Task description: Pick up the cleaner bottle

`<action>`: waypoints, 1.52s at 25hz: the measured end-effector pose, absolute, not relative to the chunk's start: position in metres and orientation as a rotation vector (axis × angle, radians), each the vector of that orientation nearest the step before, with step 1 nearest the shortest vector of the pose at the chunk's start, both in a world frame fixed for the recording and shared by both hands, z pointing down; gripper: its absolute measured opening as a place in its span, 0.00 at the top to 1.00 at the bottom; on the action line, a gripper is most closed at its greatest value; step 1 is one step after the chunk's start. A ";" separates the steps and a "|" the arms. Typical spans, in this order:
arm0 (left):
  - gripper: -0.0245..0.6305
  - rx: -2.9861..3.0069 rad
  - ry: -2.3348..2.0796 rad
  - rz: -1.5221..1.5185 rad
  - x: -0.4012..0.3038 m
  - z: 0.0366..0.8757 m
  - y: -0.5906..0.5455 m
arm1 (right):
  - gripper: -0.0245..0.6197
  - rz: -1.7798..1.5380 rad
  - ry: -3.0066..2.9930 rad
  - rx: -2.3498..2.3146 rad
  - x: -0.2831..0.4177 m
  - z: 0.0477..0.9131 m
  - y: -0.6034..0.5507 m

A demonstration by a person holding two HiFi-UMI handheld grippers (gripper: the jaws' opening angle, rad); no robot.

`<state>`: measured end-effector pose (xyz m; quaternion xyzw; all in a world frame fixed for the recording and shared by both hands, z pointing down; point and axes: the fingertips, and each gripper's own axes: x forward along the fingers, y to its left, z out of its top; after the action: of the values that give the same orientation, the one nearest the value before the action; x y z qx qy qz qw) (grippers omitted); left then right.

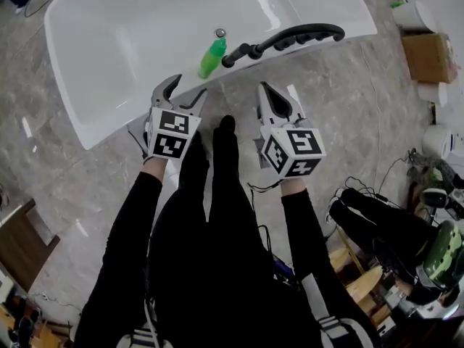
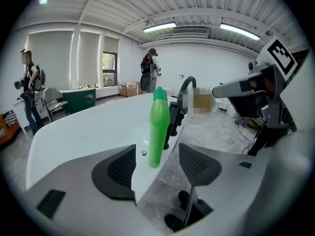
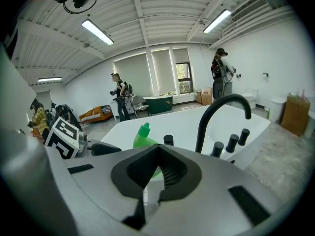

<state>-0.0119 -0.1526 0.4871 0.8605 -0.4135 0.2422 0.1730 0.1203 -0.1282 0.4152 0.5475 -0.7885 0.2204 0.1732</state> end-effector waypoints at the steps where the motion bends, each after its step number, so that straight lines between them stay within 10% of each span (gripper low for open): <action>1: 0.54 2.435 -1.169 0.689 -0.011 0.492 -0.154 | 0.96 0.630 -2.238 1.553 0.120 0.418 -0.131; 38: 0.54 2.459 -1.292 0.467 0.044 0.564 -0.219 | 0.96 0.700 -2.222 1.484 0.129 0.477 -0.166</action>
<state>0.0441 -0.2193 0.5636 0.8615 -0.4527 0.1636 0.1616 0.1288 -0.1661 0.4771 0.5277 -0.7900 0.2489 0.1883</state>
